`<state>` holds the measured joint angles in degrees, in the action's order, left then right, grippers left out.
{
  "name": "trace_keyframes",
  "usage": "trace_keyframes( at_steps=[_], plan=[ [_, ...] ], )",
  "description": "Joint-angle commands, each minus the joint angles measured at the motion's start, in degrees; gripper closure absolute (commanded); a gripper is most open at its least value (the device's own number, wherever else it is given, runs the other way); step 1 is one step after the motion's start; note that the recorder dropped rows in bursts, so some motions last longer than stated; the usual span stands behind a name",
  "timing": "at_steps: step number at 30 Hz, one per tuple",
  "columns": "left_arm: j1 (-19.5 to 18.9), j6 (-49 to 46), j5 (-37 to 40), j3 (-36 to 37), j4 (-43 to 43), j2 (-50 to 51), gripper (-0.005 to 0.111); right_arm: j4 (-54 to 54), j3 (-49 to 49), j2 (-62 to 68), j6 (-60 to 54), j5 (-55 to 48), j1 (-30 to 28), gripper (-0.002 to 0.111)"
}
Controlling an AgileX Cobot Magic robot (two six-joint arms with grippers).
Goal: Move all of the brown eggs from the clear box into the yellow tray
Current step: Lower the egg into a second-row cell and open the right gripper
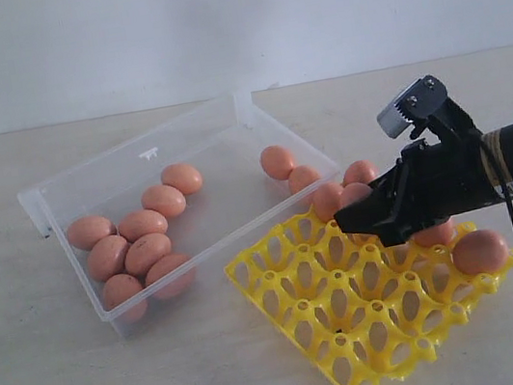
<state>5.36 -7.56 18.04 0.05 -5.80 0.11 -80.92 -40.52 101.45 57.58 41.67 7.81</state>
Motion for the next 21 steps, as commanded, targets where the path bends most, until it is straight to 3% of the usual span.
trace_keyframes(
  at_steps=[1,6,14,16,21],
  plan=[
    [-0.04,-0.02,-0.48,-0.05,0.45,-0.11,0.111,1.05,-0.17,-0.17,-1.53,-1.21,0.14,0.108],
    [-0.04,-0.02,-0.48,-0.05,0.45,-0.11,0.111,2.76,-0.17,-0.17,-3.12,-4.24,0.14,0.106],
    [-0.04,-0.02,-0.48,-0.05,0.45,-0.11,0.111,6.15,-0.17,-0.17,-5.66,-3.92,0.14,0.063],
    [-0.04,-0.02,-0.48,-0.05,0.45,-0.11,0.111,6.82,-0.17,-0.17,-5.66,-3.92,0.14,0.058],
    [-0.04,-0.02,-0.48,-0.05,0.45,-0.11,0.111,6.81,-0.17,-0.17,-5.66,-3.92,0.14,0.057]
  ],
)
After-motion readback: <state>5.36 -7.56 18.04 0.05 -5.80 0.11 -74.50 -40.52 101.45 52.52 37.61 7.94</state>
